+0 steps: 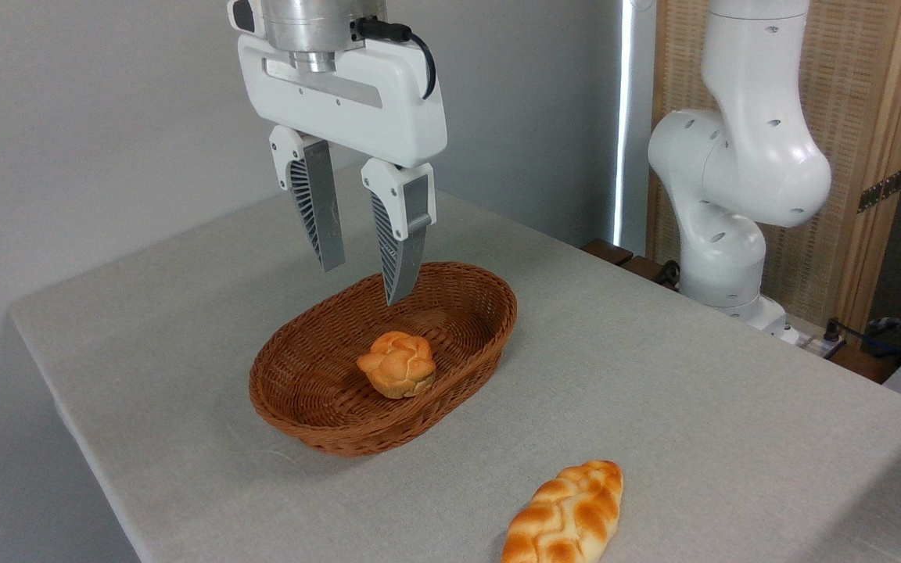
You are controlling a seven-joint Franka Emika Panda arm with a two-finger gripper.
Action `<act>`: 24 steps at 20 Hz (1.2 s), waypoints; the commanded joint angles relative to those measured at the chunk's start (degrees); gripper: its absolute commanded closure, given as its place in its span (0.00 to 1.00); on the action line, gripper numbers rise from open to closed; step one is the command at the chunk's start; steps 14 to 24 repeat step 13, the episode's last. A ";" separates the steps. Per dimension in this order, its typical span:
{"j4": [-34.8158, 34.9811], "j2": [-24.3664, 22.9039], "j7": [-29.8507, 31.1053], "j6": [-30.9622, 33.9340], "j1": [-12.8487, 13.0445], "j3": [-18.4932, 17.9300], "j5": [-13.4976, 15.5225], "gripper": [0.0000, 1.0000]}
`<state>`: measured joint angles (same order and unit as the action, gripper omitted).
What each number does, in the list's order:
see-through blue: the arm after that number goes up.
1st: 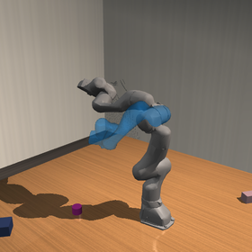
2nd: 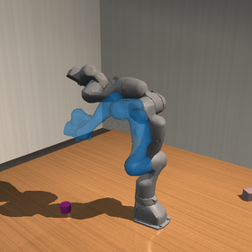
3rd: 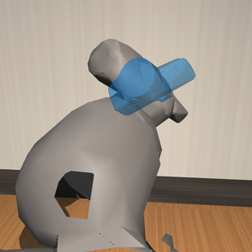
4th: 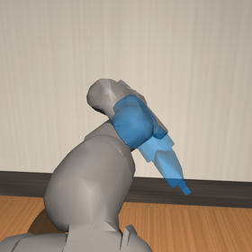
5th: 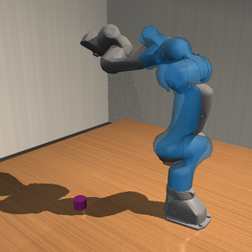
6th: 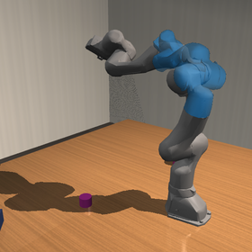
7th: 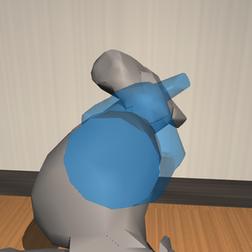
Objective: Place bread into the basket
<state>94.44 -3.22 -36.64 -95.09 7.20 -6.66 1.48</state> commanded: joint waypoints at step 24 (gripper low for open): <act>-1.02 2.52 -0.71 1.58 -1.75 5.08 -2.01 0.00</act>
